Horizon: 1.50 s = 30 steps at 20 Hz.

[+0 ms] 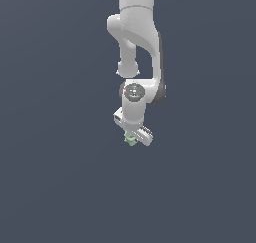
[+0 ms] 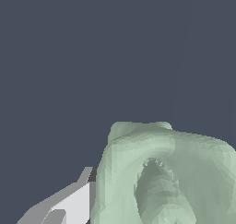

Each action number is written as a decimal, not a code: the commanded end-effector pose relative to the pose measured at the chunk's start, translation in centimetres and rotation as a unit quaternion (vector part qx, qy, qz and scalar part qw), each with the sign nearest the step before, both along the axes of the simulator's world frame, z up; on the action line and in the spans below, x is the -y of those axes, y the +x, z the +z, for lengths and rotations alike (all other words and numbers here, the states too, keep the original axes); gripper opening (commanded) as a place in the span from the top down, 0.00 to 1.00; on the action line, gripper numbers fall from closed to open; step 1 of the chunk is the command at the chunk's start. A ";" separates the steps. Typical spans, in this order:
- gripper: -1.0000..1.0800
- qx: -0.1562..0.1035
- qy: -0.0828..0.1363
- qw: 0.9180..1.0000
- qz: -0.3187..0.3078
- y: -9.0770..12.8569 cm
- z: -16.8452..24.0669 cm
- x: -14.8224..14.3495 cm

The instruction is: Pick up the object and move it to a goal position.

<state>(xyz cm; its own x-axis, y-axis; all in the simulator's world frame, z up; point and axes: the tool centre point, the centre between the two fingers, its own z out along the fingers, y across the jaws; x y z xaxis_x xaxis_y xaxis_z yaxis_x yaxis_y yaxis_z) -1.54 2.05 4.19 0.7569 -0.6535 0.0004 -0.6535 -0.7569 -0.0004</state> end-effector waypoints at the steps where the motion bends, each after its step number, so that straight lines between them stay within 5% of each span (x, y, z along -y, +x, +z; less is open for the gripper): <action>1: 1.00 0.000 0.000 1.000 0.000 0.0 0.0 0.0; 12: 1.00 0.000 0.000 1.000 0.000 0.6 3.9 -1.5; 30: 1.00 0.000 -0.001 1.000 -0.001 3.7 20.1 -7.6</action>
<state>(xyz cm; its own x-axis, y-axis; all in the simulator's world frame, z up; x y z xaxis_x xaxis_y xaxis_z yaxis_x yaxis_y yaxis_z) 1.99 9.27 23.23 0.7567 -0.6538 0.0021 -0.6538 -0.7567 -0.0006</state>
